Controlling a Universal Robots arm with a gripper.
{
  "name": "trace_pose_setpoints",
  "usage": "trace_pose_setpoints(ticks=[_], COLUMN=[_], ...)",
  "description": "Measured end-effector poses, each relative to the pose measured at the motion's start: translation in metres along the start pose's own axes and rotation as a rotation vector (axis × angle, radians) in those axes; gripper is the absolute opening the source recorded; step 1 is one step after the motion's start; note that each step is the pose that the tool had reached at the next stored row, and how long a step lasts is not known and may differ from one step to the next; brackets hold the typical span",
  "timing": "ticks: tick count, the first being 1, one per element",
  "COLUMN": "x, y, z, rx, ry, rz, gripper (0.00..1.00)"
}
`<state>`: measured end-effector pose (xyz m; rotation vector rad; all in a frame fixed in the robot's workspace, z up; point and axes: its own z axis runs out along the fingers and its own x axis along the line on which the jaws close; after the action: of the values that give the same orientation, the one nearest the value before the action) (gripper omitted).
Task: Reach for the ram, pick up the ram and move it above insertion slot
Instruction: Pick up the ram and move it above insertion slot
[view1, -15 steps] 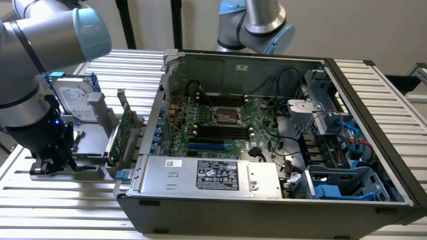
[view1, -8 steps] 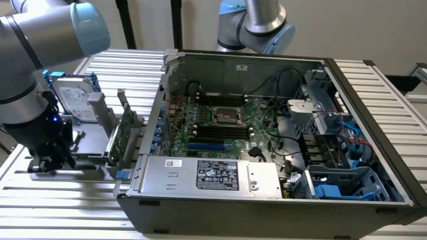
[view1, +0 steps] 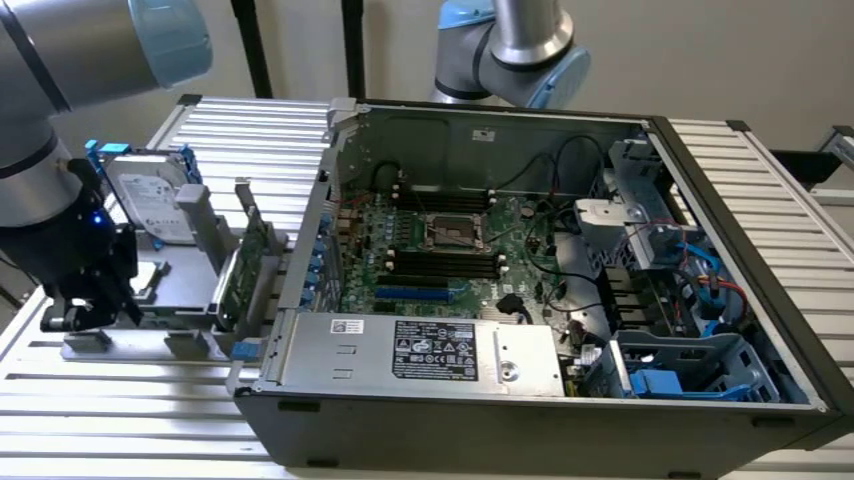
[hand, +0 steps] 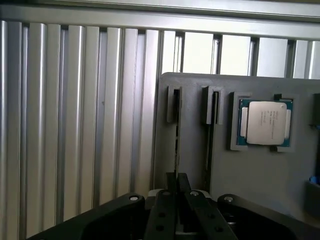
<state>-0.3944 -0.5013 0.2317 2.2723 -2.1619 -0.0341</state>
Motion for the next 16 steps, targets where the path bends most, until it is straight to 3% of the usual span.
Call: trace_pose_setpoints(ticks=[8, 16], x=[0.0, 0.0], y=[-0.0017, -0.0132], z=[-0.0358, -0.0724], rx=[0.0001, 0.0001], ry=[-0.0006, -0.0006], rz=[0.001, 0.001], gripper=[0.13, 0.13])
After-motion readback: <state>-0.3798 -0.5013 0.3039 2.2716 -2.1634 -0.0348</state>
